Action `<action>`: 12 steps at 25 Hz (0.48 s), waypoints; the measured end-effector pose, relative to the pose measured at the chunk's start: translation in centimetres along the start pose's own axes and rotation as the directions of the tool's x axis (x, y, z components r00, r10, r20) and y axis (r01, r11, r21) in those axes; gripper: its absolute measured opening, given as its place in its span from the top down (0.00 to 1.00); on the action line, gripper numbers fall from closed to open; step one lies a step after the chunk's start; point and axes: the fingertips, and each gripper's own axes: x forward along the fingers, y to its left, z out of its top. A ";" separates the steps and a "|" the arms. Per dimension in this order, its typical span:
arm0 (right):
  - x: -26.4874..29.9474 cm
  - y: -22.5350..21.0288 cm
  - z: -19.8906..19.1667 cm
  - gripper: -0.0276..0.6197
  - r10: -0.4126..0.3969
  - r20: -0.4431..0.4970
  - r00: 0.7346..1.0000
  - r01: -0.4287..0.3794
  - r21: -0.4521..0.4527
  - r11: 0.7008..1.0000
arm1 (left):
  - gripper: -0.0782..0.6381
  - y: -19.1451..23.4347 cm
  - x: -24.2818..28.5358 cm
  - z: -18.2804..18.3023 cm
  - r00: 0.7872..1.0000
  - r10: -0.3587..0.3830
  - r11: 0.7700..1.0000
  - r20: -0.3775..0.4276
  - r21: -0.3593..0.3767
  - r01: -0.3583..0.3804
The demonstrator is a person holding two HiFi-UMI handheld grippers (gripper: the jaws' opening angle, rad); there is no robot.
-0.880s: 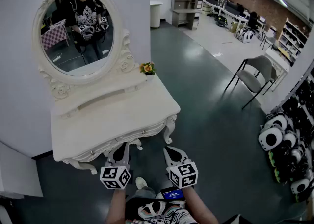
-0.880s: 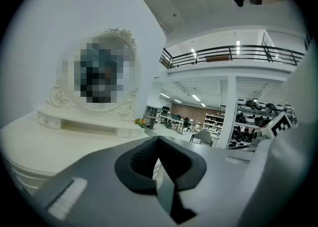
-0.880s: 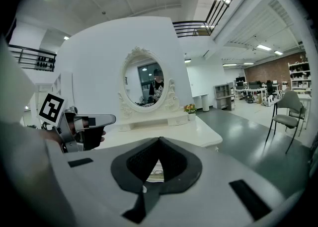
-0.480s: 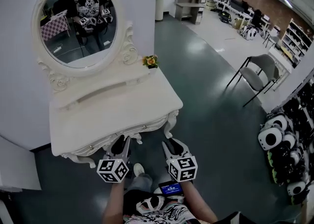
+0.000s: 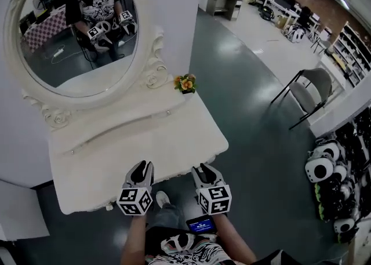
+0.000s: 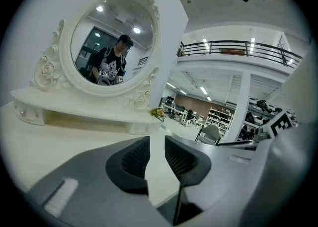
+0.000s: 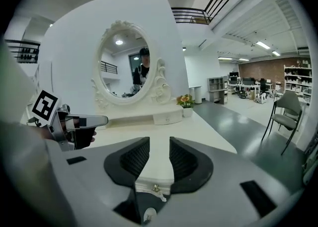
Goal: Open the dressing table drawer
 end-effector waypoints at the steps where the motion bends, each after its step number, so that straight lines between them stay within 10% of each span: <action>1: 1.7 -0.2 0.8 0.77 -0.010 -0.007 1.000 0.010 0.001 1.000 | 0.77 1.1 1.4 0.6 1.000 -0.006 1.000 -0.012 0.006 0.006; 12: 16.1 -2.3 4.4 0.76 -0.077 -0.064 0.995 0.075 -0.031 0.997 | 0.78 9.2 14.7 1.1 0.992 -0.073 0.997 -0.105 0.005 0.074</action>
